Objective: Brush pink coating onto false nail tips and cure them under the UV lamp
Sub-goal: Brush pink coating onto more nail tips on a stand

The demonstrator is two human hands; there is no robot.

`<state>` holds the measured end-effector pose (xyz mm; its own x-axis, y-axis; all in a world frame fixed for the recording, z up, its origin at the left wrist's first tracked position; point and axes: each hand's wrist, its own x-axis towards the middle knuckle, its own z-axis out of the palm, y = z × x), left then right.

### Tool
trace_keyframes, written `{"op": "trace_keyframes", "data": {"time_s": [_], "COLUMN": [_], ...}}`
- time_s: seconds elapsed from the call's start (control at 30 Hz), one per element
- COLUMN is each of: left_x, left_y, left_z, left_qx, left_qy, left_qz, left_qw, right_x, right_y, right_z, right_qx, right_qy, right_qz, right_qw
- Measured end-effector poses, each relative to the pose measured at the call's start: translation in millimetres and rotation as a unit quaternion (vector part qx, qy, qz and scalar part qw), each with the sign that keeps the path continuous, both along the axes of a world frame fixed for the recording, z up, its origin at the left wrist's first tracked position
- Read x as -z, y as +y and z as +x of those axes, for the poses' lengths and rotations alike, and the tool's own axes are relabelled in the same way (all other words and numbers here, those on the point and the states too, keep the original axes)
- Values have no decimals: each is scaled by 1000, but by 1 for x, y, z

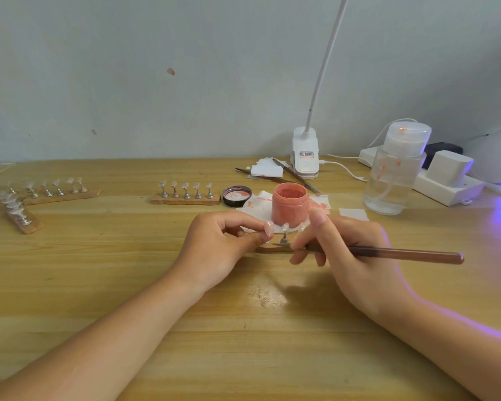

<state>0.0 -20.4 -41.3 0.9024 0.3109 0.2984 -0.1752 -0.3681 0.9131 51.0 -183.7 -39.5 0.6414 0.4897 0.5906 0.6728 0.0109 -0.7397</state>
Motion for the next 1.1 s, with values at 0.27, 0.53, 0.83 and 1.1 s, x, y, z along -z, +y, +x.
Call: {"op": "trace_keyframes", "data": {"time_s": [0.27,0.53,0.83,1.1], "left_x": [1,0,-1,0], "left_y": [0,0,-1,-1], "left_z": [0,0,0,0], "left_qx": [-1,-3,-7,-5], "left_qy": [-5,-2,5,2], "left_qz": [3,10,24,34], "left_qw": [1000,1000,1000,999], "right_x": [0,0,1,1], "right_y": [2,2,0,1], "right_z": [1,0,0,1], "right_qx": [1,1,12,22], "right_qy": [10,4,-23,-37], "right_qz": [3,0,-4,-22], "right_qw": [1000,1000,1000,999]}}
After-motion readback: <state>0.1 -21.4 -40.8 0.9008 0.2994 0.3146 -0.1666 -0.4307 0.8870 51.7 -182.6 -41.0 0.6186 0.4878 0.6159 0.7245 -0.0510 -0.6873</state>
